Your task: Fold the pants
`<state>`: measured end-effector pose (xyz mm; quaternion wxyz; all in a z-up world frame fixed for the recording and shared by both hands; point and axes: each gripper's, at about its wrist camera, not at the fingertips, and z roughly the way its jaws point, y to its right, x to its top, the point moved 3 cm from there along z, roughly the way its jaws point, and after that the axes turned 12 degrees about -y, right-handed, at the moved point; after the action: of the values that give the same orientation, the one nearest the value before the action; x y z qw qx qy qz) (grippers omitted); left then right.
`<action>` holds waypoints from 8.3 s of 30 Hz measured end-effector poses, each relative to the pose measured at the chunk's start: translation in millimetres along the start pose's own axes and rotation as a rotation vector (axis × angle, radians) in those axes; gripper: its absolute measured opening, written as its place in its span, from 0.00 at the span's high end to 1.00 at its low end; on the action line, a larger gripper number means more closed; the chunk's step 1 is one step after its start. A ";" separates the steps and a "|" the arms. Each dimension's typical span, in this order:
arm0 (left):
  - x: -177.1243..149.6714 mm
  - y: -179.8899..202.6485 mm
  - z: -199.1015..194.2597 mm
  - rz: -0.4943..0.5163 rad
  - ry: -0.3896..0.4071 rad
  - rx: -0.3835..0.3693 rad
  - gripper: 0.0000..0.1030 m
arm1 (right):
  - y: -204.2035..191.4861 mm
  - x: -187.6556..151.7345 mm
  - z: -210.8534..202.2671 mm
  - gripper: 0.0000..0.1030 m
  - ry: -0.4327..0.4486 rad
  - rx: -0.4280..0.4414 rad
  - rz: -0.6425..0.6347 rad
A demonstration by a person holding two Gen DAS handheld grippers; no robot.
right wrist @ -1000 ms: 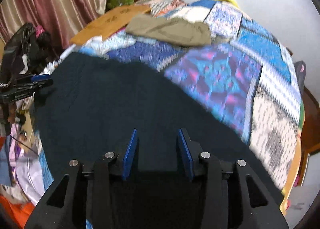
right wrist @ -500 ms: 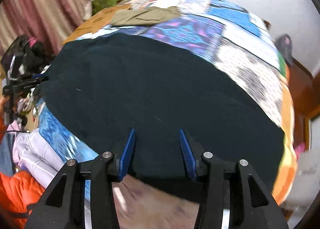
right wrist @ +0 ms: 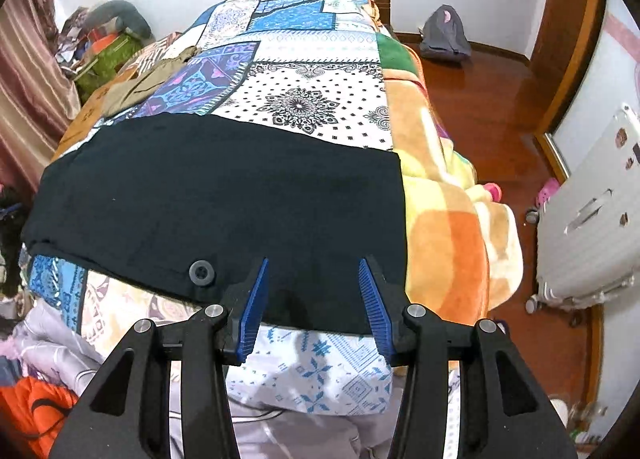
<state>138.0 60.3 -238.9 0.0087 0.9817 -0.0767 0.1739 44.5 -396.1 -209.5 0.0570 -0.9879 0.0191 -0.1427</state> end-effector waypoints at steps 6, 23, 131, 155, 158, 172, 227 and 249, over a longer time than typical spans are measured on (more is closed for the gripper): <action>2.1 68.6 -6.9 0.117 0.019 -0.091 0.68 | -61.3 9.2 -13.0 0.59 0.076 0.057 -0.161; -3.2 115.8 12.1 0.178 -0.009 -0.189 0.62 | -221.6 9.2 18.9 0.58 0.058 0.200 -0.604; 57.7 263.3 48.8 0.419 -0.024 -0.124 0.43 | 45.3 -62.9 49.3 0.47 0.081 0.478 0.547; 61.2 235.4 23.2 0.366 0.054 -0.162 0.42 | 18.8 -13.1 -27.9 0.91 0.310 0.329 0.350; 64.2 216.7 11.0 0.333 0.092 -0.169 0.42 | -0.4 7.1 -46.5 0.91 0.349 0.348 0.293; 52.2 85.6 -26.5 0.082 0.226 -0.151 0.42 | -135.4 94.8 -80.6 0.91 0.403 0.395 -0.047; 68.0 78.9 20.8 0.159 0.007 -0.174 0.82 | -153.2 67.7 32.7 0.68 0.041 0.246 -0.404; 99.3 27.6 48.0 -0.006 0.000 -0.088 0.82 | -148.1 124.8 67.3 0.71 0.047 0.109 -0.371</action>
<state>242.2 16.3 -250.2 0.0522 0.9806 -0.0815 0.1704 186.4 -248.6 -221.2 0.0827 -0.9664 -0.1696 -0.1744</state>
